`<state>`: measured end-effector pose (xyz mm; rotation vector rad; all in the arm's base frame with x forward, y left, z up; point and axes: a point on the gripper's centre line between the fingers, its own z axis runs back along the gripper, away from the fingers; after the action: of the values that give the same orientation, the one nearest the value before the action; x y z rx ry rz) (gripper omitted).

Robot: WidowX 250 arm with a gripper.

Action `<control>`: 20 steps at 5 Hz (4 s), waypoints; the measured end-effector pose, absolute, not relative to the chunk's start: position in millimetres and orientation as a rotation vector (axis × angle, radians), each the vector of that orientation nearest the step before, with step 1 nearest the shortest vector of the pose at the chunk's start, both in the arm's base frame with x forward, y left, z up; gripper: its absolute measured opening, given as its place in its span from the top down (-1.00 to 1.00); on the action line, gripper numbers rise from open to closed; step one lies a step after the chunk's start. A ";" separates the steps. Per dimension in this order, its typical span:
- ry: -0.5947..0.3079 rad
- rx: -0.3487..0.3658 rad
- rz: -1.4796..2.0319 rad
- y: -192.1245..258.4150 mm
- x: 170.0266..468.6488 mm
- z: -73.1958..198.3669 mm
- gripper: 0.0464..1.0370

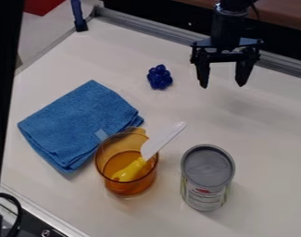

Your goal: Moved the can to the top right end of the table

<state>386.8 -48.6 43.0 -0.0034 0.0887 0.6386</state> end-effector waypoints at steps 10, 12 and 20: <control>0.158 -0.113 -0.132 -87.0 182.1 27.6 -0.92; -0.067 -0.208 0.025 -84.9 208.5 19.9 -0.92; -0.185 -0.160 0.275 -137.1 380.4 3.1 -0.92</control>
<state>380.4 -137.1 3.1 -0.1603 -0.1854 0.2745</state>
